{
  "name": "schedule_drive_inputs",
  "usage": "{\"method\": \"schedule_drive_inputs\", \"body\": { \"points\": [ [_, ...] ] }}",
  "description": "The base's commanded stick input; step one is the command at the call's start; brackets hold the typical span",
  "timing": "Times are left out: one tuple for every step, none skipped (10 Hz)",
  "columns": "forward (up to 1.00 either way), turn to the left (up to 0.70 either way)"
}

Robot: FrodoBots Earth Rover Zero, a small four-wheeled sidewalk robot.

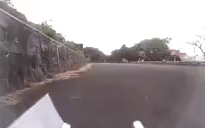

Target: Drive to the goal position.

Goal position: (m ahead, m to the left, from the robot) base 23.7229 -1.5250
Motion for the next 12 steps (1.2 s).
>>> {"method": "schedule_drive_inputs", "body": {
  "points": [
    [1.0,-0.27],
    [1.0,-0.14],
    [1.0,0.0],
    [1.0,-0.16],
    [1.0,-0.03],
    [1.0,-0.06],
    [1.0,-0.14],
    [1.0,0.0],
    [1.0,0.0],
    [1.0,0.0],
    [1.0,0.0],
    [1.0,0.0]
  ]
}}
